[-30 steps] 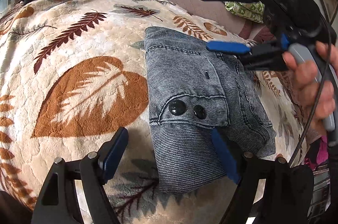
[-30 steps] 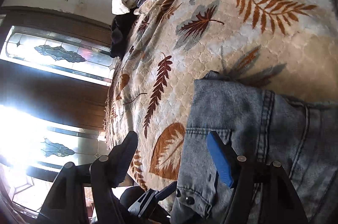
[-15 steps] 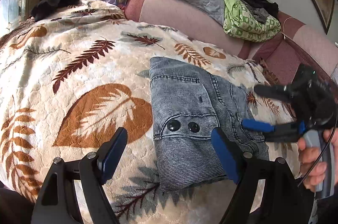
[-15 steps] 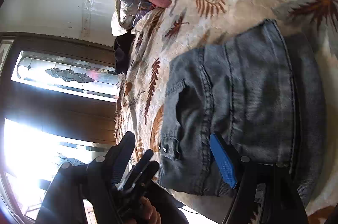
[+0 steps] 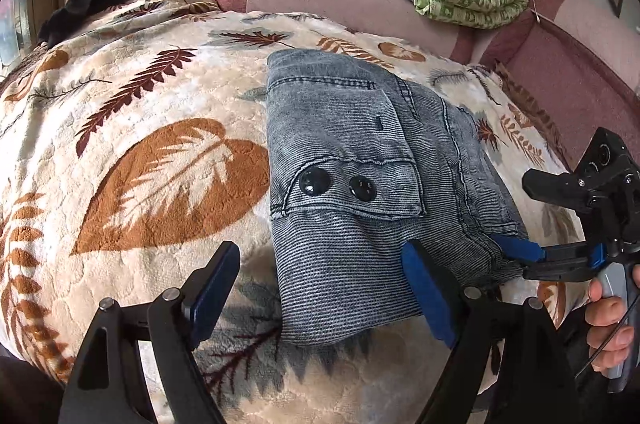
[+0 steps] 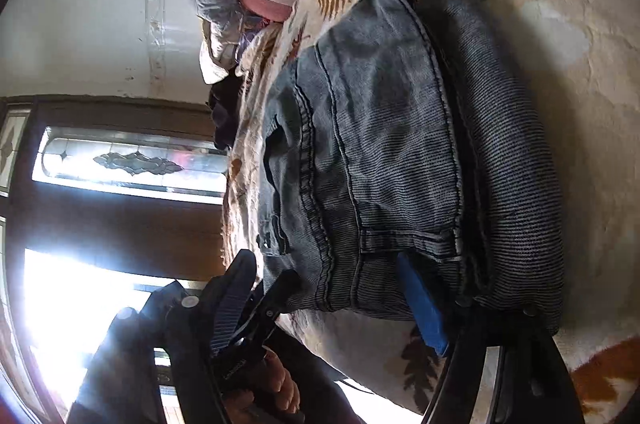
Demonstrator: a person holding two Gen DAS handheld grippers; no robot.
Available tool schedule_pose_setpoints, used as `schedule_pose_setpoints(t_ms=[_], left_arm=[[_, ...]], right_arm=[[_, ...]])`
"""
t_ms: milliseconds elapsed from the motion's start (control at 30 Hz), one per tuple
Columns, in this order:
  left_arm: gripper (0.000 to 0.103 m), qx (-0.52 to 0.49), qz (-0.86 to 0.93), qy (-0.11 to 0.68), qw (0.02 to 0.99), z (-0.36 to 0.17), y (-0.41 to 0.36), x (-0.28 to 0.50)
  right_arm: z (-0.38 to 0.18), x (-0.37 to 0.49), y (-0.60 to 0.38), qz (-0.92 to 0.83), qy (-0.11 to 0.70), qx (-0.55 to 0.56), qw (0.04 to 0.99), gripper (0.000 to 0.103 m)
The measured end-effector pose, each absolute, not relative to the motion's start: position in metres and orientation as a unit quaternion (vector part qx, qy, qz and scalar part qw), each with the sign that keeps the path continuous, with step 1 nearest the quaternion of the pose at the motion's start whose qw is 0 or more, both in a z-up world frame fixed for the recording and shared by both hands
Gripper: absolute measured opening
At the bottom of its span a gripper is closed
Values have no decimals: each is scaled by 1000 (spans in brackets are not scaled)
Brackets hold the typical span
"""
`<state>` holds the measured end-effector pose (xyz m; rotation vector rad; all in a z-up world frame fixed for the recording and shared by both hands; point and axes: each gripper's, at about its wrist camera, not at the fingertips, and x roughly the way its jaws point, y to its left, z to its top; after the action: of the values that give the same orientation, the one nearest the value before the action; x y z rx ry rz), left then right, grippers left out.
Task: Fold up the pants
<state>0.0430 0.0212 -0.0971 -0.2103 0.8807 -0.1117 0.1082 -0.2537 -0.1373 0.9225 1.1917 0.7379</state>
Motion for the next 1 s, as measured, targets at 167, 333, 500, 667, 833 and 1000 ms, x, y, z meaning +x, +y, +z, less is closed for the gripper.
schedule_pose_setpoints(t_ms=[167, 333, 500, 667, 833, 1000], left_arm=[[84, -100, -52, 418, 901, -94, 21, 42], [84, -106, -60, 427, 896, -97, 22, 43], [84, -104, -57, 421, 899, -96, 22, 42], [84, -108, -58, 422, 898, -96, 23, 42], [84, -108, -59, 422, 898, -96, 23, 42], [84, -115, -59, 423, 897, -96, 24, 42]], right_arm=[[-104, 111, -249, 344, 507, 396, 684, 77], [-137, 108, -238, 320, 534, 376, 686, 78], [-121, 106, -244, 318, 522, 377, 696, 78], [-117, 102, -244, 318, 516, 370, 704, 78], [-128, 100, -247, 312, 518, 384, 698, 78], [-117, 95, -253, 312, 509, 369, 712, 78]])
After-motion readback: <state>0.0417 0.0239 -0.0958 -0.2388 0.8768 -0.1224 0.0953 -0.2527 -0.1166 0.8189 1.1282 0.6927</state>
